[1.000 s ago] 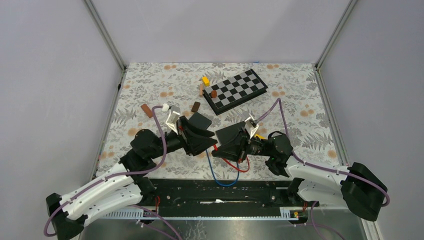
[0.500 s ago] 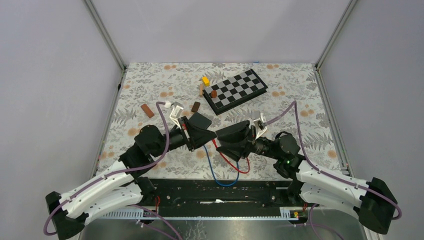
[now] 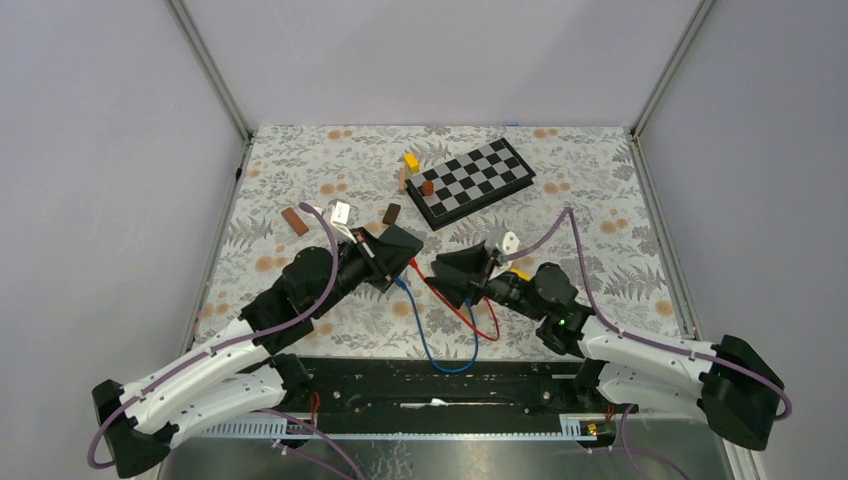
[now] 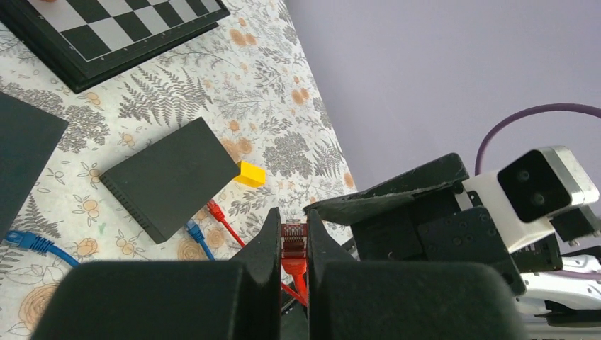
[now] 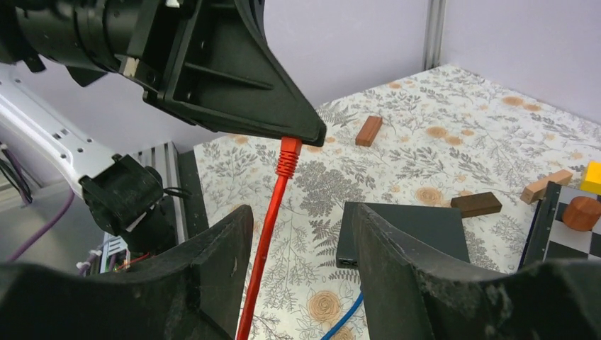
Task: Insert the plug into the switch port
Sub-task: Pick up the connector from the center of the board.
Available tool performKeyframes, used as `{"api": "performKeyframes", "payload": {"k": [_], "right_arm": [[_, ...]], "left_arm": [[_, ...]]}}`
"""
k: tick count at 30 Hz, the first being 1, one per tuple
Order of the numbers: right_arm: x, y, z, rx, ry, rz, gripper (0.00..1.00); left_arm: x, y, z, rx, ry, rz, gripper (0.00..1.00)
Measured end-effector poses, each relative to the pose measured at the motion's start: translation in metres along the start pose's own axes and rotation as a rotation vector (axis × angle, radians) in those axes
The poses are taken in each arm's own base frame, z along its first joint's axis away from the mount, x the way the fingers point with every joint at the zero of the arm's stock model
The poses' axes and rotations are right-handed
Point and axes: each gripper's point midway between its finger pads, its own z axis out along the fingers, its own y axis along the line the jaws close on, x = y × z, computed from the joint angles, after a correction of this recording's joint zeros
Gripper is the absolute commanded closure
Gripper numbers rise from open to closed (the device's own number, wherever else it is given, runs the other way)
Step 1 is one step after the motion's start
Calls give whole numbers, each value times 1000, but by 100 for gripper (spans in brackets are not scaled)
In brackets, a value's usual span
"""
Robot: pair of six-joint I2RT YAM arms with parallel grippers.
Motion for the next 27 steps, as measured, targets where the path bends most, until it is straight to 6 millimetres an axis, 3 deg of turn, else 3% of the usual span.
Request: {"api": "performKeyframes", "payload": {"k": [5, 10, 18, 21, 26, 27], "right_arm": [[15, 6, 20, -2, 43, -41, 43], [20, 10, 33, 14, 34, -73, 52], [8, 4, 48, 49, 2, -95, 64], [7, 3, 50, 56, -1, -96, 73], [9, 3, 52, 60, 2, -91, 100], [9, 3, 52, 60, 1, -88, 100]], "left_arm": [[-2, 4, 1, -25, -16, -16, 100], [-3, 4, 1, -27, -18, -22, 100], [-2, 3, 0, -22, -12, -22, 100], [-2, 3, 0, -18, -9, -20, 100], [-2, 4, -2, -21, -9, -8, 100], [-2, 4, -3, -22, -9, -7, 98]]}}
